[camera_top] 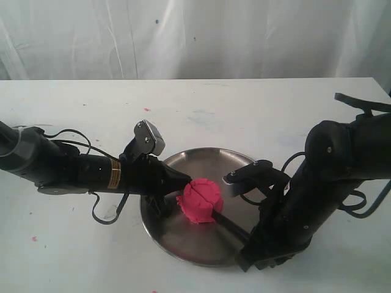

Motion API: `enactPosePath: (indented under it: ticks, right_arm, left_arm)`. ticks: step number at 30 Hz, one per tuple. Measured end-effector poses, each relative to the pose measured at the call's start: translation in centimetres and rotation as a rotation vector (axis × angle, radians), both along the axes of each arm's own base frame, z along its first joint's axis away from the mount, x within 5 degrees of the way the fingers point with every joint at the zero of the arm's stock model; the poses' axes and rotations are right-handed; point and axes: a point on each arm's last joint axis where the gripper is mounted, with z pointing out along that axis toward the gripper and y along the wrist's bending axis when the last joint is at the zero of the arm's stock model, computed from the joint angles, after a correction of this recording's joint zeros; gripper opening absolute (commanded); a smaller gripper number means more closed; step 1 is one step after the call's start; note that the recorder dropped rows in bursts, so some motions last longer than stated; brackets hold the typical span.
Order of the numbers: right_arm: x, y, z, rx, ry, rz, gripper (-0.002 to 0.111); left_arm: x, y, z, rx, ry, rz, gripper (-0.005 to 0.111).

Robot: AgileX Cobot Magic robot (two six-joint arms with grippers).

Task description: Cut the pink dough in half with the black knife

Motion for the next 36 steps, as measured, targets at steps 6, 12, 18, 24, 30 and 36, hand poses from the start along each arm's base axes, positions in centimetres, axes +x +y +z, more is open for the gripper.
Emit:
enactPosePath:
  ticks: [6,12,18,24,30,36]
  right_arm:
    - [0.0,0.0,0.0,0.0,0.0,0.0,0.0]
    - [0.0,0.0,0.0,0.0,0.0,0.0,0.0]
    - [0.02,0.0,0.0,0.0,-0.002,-0.001,0.0]
    - [0.02,0.0,0.0,0.0,-0.002,-0.001,0.0]
    - [0.02,0.01,0.0,0.002,-0.001,-0.002,0.0]
    - [0.01,0.03,0.01,0.003,0.0,-0.003,0.0]
  left_arm:
    - [-0.01,0.0,-0.01,0.001,0.0,-0.002,0.0]
    - [-0.02,0.0,-0.01,0.002,-0.001,-0.003,0.0]
    - [0.03,0.11,-0.17,0.022,0.003,0.005,0.0]
    - [0.03,0.1,-0.26,0.026,0.003,0.001,0.0]
    - [0.19,-0.05,-0.75,0.007,0.014,0.0,0.0]
    - [0.18,-0.06,-0.79,0.004,0.015,-0.001,0.0]
